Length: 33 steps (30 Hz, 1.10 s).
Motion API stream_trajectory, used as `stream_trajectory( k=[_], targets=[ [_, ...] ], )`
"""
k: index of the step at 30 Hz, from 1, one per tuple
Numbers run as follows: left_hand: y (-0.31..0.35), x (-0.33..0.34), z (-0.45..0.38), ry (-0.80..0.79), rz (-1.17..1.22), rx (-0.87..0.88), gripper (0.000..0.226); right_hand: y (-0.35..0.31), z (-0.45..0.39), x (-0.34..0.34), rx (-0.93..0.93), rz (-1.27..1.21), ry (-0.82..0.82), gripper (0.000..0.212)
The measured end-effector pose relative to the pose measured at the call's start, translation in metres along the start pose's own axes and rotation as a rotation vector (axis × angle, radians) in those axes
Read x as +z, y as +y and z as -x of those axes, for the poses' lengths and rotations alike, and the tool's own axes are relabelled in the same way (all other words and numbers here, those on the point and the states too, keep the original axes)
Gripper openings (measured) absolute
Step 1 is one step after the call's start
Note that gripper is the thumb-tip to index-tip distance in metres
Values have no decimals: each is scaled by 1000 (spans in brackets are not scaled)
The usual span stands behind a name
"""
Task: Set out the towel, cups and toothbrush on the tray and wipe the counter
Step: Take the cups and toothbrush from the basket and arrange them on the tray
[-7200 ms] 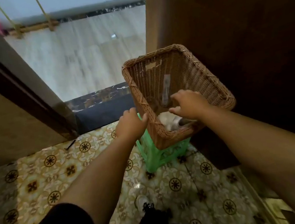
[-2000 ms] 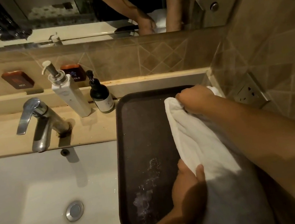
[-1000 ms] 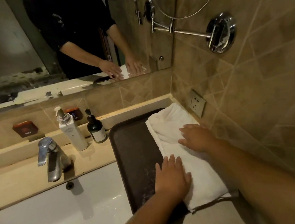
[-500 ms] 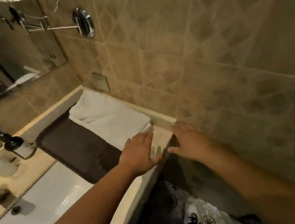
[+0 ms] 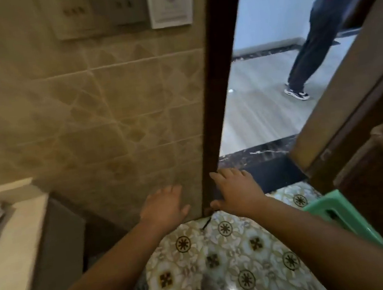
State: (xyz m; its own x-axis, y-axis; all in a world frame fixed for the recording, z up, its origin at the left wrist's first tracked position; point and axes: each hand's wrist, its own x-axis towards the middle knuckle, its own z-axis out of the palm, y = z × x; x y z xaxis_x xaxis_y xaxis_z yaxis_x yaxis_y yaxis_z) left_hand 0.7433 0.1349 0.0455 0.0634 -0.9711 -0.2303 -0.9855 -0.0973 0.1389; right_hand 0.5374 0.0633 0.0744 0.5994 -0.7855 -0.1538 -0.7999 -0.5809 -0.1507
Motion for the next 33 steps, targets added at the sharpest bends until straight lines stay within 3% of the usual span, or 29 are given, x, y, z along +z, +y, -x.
stream_trajectory(
  k=[7, 13, 26, 33],
  targets=[
    [199, 42, -25, -135, -29, 161, 31, 169, 126, 24, 214, 51, -164, 57],
    [325, 55, -27, -105, -35, 263, 40, 267, 209, 15, 340, 47, -189, 53],
    [468, 67, -99, -75, 28, 441, 54, 394, 254, -13, 536, -37, -111, 55],
    [527, 69, -148, -113, -71, 529, 58, 469, 265, -45, 590, -19, -57, 58]
  ],
)
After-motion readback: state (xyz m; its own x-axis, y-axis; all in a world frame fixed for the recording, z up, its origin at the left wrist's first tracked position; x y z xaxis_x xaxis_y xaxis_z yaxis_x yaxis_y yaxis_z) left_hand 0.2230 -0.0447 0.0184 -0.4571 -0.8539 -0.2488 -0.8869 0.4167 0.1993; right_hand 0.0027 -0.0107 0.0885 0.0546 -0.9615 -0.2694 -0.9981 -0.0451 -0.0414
